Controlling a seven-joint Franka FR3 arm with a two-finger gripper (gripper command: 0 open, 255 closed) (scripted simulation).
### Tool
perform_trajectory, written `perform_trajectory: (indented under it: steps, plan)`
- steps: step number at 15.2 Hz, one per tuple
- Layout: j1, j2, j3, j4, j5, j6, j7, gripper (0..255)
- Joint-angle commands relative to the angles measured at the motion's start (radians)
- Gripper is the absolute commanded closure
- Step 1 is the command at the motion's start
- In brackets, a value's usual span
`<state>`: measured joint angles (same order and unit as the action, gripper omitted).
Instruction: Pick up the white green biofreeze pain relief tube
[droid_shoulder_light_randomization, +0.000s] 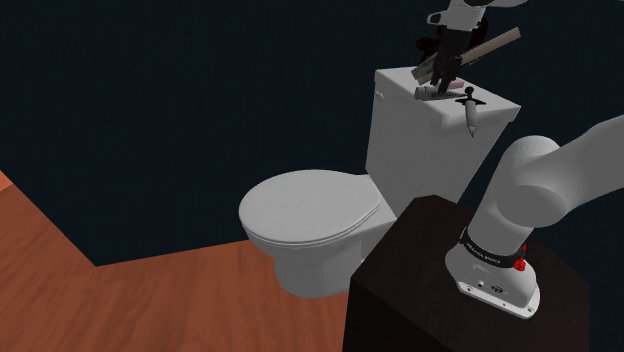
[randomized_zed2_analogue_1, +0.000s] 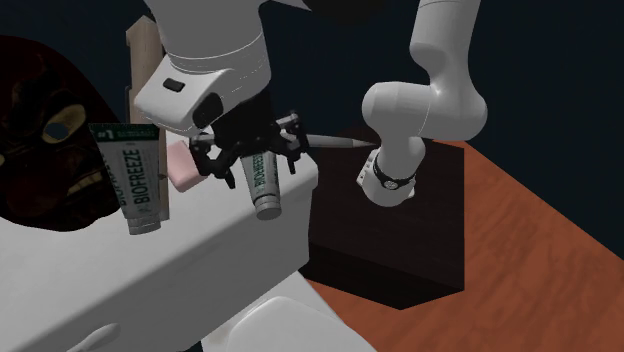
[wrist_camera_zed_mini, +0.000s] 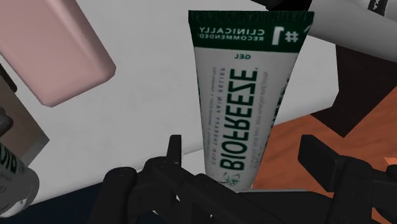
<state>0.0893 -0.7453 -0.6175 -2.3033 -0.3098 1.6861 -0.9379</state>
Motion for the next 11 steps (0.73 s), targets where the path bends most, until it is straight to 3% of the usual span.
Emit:
perform_trajectory:
  steps: [1,3,4,11]
  plan:
    - [-0.002,0.000,-0.010,-0.025,-0.006,0.027,-0.002,0]
    - [-0.002,0.000,-0.012,-0.033,-0.008,0.034,-0.002,0]
    - [-0.003,-0.001,-0.013,-0.034,-0.009,0.035,-0.002,255]
    - [-0.004,-0.002,-0.014,-0.034,-0.010,0.034,-0.003,255]
